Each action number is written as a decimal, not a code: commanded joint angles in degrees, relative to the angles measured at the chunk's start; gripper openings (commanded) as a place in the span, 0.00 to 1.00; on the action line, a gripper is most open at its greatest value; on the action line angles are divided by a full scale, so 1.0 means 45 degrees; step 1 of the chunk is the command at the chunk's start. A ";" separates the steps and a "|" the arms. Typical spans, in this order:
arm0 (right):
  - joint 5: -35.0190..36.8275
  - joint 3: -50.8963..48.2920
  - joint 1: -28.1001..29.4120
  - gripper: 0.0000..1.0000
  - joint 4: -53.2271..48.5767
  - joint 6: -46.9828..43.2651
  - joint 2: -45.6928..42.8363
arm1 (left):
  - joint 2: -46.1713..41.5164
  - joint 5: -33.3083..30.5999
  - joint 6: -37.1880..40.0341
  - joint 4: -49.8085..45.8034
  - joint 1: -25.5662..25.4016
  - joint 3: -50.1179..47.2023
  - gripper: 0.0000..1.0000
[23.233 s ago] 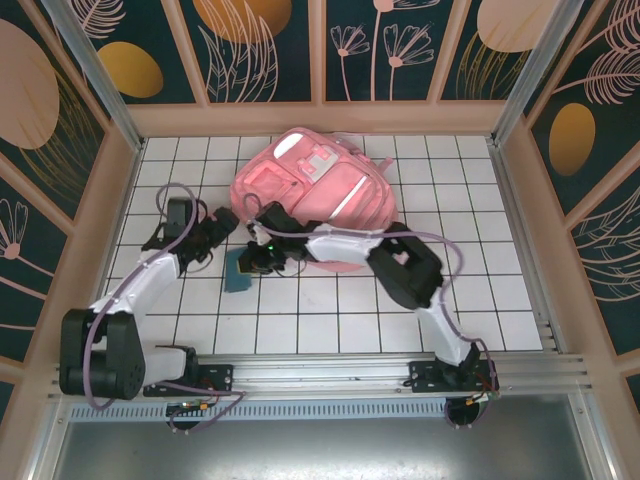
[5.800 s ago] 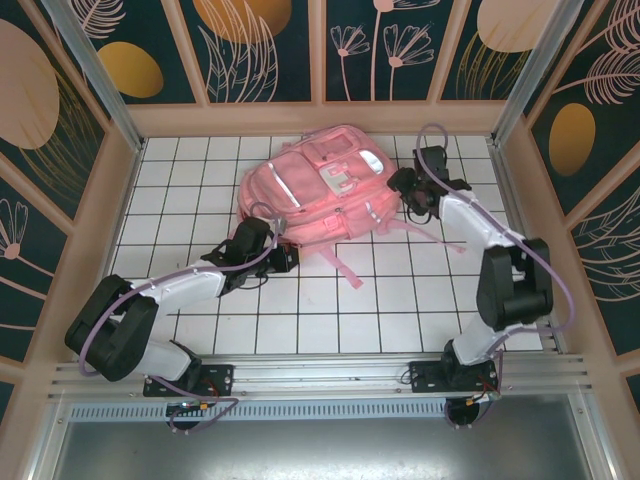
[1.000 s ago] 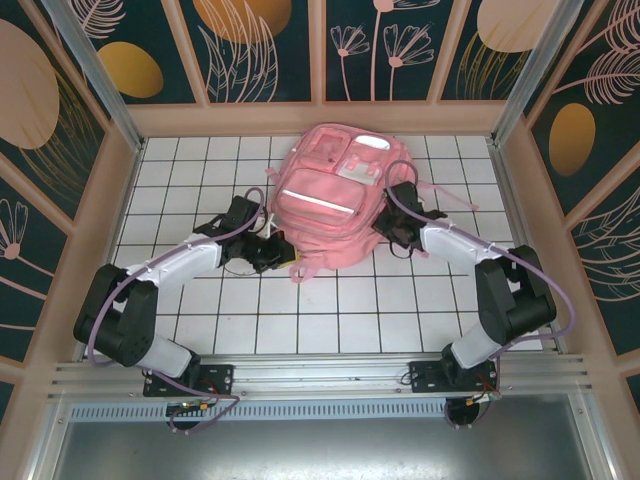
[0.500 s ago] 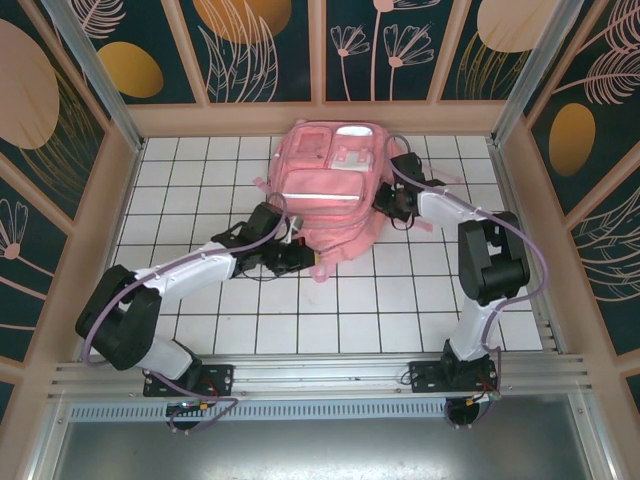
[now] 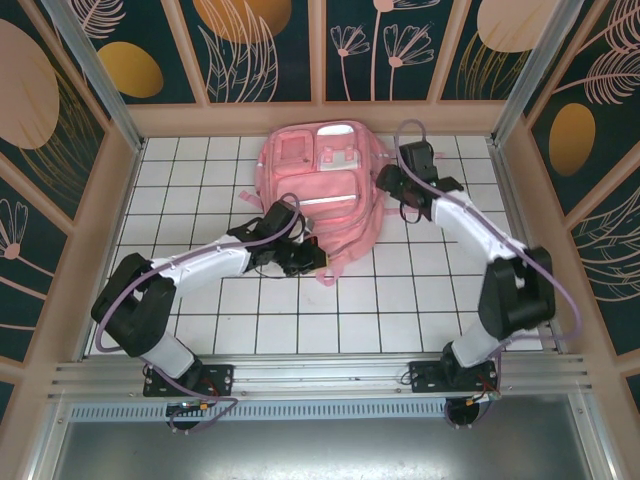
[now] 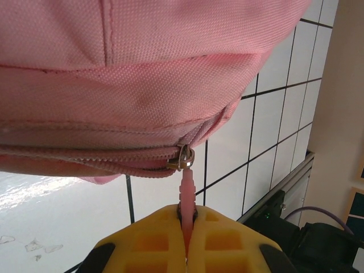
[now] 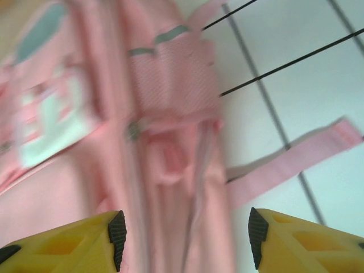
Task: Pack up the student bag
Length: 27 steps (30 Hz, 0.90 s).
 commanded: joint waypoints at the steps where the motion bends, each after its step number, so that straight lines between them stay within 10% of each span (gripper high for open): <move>1: -0.2212 -0.1958 0.0592 0.60 0.0559 0.2235 -0.1450 | -0.0032 0.0905 0.0365 -0.0682 0.0177 0.0323 0.00; 8: -0.4344 -0.5652 0.2171 0.67 0.3630 0.6738 -0.2828 | 0.0100 0.1611 0.0647 -0.0550 0.0648 0.0116 0.00; 18: -0.4200 -0.6054 0.3240 0.54 0.5113 0.8218 -0.1205 | 0.0037 0.1870 0.0327 -0.0152 0.0647 0.0244 0.00; 22: -0.3991 -0.5993 0.3462 0.44 0.5321 0.8357 -0.0414 | -0.0126 0.1836 0.0262 -0.0018 0.0658 0.0108 0.00; 27: -0.3499 -0.6085 0.3575 0.08 0.5396 0.8275 0.0065 | -0.0168 0.1808 0.0274 0.0018 0.0661 0.0117 0.00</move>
